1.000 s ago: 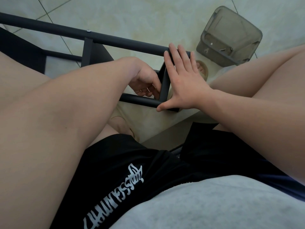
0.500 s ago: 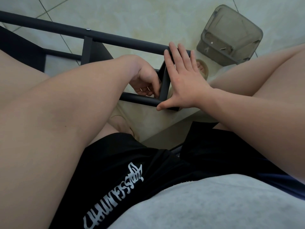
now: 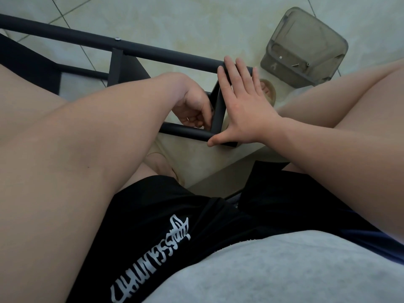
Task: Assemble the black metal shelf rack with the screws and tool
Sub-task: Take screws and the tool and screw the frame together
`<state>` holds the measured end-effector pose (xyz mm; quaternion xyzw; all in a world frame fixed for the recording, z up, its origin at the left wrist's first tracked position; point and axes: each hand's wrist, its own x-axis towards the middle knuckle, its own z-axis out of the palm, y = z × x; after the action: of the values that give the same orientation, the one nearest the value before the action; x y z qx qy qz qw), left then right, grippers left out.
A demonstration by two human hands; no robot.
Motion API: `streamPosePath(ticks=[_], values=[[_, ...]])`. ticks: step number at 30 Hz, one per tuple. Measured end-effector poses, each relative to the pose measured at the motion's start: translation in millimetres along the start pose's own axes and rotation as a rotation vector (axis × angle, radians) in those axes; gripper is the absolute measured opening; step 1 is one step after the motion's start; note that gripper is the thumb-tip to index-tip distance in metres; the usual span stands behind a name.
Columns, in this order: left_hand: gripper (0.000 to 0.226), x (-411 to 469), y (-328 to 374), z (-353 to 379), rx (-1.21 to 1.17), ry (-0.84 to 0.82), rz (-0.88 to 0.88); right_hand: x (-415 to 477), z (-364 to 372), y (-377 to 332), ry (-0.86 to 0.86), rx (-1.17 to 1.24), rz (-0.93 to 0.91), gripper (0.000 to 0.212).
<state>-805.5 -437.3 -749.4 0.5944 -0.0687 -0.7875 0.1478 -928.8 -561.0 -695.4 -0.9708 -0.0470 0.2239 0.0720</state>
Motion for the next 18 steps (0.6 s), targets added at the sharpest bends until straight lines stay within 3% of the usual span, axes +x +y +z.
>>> streamPosePath(ticks=[6, 18], values=[[0.006, 0.4, -1.9, 2.1, 0.034, 0.042, -0.017, -0.2, -0.4, 0.0, -0.004, 0.004, 0.0, 0.157], [0.012, -0.5, -1.1, -0.2, 0.031, 0.03, -0.002, -0.6, -1.5, -0.4, -0.008, 0.007, 0.0, 0.157]])
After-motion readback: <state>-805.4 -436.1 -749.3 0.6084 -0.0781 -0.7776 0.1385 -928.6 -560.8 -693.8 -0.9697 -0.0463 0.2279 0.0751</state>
